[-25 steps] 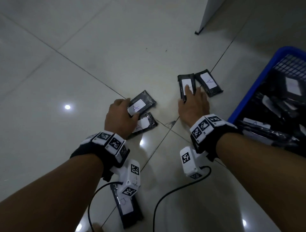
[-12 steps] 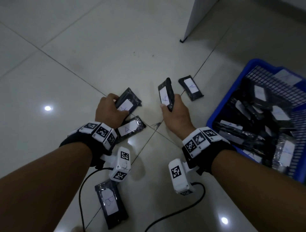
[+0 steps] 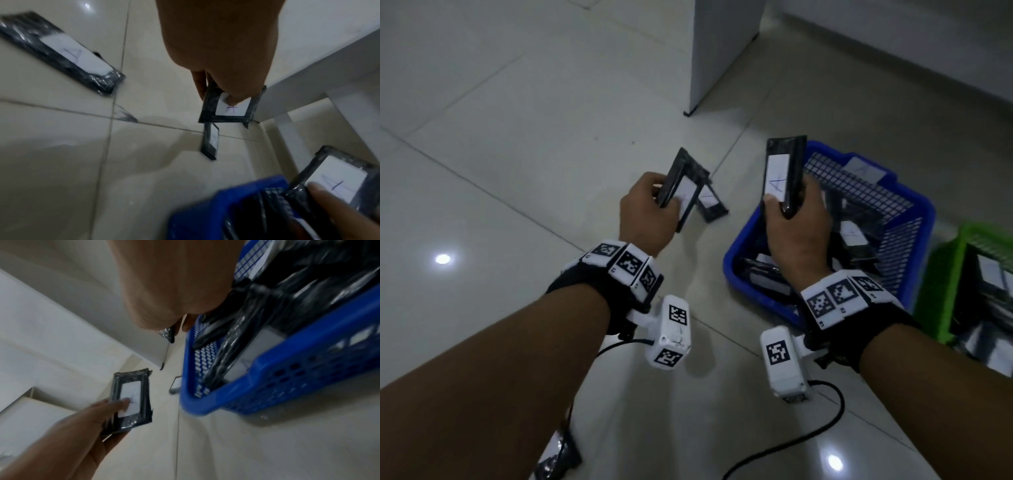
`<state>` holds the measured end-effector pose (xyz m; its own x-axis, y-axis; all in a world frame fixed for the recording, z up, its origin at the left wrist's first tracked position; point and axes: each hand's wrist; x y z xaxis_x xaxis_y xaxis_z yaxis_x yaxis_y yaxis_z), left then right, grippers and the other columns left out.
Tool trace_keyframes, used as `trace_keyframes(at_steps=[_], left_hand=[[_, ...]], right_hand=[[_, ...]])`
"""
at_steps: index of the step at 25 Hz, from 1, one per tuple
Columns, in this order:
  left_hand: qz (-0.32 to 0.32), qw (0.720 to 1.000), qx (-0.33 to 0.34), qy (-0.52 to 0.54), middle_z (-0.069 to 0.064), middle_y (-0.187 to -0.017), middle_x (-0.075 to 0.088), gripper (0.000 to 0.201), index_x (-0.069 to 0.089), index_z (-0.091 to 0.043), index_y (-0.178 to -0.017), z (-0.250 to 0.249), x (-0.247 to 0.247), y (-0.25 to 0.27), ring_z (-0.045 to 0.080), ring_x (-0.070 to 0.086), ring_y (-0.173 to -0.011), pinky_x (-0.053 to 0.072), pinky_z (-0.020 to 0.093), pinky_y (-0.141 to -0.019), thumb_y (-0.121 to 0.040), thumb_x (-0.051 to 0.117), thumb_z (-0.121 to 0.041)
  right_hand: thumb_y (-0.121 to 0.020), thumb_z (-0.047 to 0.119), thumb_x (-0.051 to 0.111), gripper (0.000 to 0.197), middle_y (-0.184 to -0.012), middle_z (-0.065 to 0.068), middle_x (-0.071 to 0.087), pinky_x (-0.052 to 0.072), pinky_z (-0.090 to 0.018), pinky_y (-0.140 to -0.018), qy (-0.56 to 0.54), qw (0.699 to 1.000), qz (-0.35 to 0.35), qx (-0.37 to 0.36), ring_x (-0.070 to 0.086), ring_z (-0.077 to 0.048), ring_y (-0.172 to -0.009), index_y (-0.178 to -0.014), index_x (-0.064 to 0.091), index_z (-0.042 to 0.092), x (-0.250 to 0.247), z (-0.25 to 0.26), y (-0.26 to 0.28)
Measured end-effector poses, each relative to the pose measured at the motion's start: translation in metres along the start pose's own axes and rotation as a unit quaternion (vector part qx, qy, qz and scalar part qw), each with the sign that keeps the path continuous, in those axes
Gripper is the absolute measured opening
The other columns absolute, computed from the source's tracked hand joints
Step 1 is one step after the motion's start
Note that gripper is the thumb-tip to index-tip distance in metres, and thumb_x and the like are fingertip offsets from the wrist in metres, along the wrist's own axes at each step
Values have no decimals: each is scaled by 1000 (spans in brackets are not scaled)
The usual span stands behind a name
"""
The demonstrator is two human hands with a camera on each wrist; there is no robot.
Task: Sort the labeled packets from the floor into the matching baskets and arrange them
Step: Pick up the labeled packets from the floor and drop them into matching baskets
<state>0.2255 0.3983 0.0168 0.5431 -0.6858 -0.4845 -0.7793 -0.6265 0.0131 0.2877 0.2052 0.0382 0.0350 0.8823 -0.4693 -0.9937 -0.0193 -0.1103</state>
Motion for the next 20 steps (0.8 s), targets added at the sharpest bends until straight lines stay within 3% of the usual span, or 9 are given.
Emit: trace_keyframes(at_steps=[3, 5, 7, 9, 10, 11, 14, 17, 20], left_hand=[[22, 993, -19, 116, -1, -91, 71, 19, 64, -20, -101, -35, 45, 8, 17, 70, -81, 58, 35, -78, -83, 70, -20], [49, 990, -22, 132, -3, -88, 71, 20, 63, -21, -103, -50, 73, 20, 13, 69, -79, 59, 38, -77, -84, 70, -19], [95, 985, -24, 144, 1, -88, 73, 25, 63, -19, -109, -55, 93, 33, 14, 71, -77, 60, 37, -74, -84, 70, -19], [136, 986, 0, 100, 2, -91, 74, 30, 63, -18, -115, -53, 104, 47, 12, 69, -75, 57, 21, -71, -86, 69, -20], [137, 989, 31, 52, 1, -94, 73, 31, 62, -16, -117, -51, 107, 52, 11, 67, -76, 52, 12, -69, -87, 67, -21], [128, 989, 71, 3, 1, -98, 72, 32, 63, -15, -118, -48, 107, 55, 12, 65, -80, 48, 10, -71, -87, 66, -22], [90, 973, 170, -127, 4, -107, 69, 37, 63, -16, -121, -44, 100, 62, 23, 59, -99, 48, 33, -85, -86, 64, -29], [72, 970, 185, -143, 6, -114, 68, 40, 64, -15, -122, -36, 87, 61, 27, 56, -107, 47, 39, -91, -87, 65, -34], [58, 970, 178, -157, 6, -116, 67, 39, 67, -15, -119, -19, 63, 54, 27, 57, -108, 48, 42, -90, -88, 60, -39]], right_hand=[[-90, 24, 62, 44, -119, 7, 63, 49, -25, -91, 26, 998, -64, -10, 61, -8, -105, -133, 50, 25, -47, -21, -12], [-91, 22, 61, 46, -116, 11, 62, 47, -21, -90, 33, 995, -95, 7, 61, -7, -105, -136, 49, 24, -72, -35, -18], [-91, 21, 60, 45, -114, 12, 62, 46, -17, -88, 37, 993, -105, 25, 61, -6, -103, -135, 50, 24, -87, -48, -19], [-92, 20, 59, 42, -113, 13, 62, 43, -15, -86, 58, 994, -90, 35, 59, -4, -101, -133, 52, 23, -95, -60, -18], [-91, 20, 58, 41, -115, 11, 63, 45, -17, -89, 69, 994, -81, 36, 59, -6, -103, -132, 53, 21, -97, -66, -18], [-91, 21, 57, 41, -119, 7, 64, 47, -24, -94, 80, 993, -76, 29, 59, -10, -106, -131, 53, 20, -97, -71, -18], [-87, 25, 57, 47, -129, -5, 57, 45, -43, -102, 152, 985, -83, 8, 54, -22, -118, -133, 52, 15, -96, -75, -17], [-86, 28, 57, 49, -140, -8, 48, 39, -47, -105, 241, 965, -101, -35, 44, -26, -129, -132, 53, 13, -91, -62, -15], [-88, 30, 55, 43, -137, -5, 50, 38, -44, -106, 222, 968, -63, -98, 45, -23, -128, -128, 56, 15, -67, -35, -14]])
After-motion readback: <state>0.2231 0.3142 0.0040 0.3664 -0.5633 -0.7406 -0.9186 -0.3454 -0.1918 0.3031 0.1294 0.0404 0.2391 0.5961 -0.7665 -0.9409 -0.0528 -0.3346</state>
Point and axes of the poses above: each hand's wrist, its own y-axis away from the middle knuckle, its own x-axis out of the palm, z = x × y
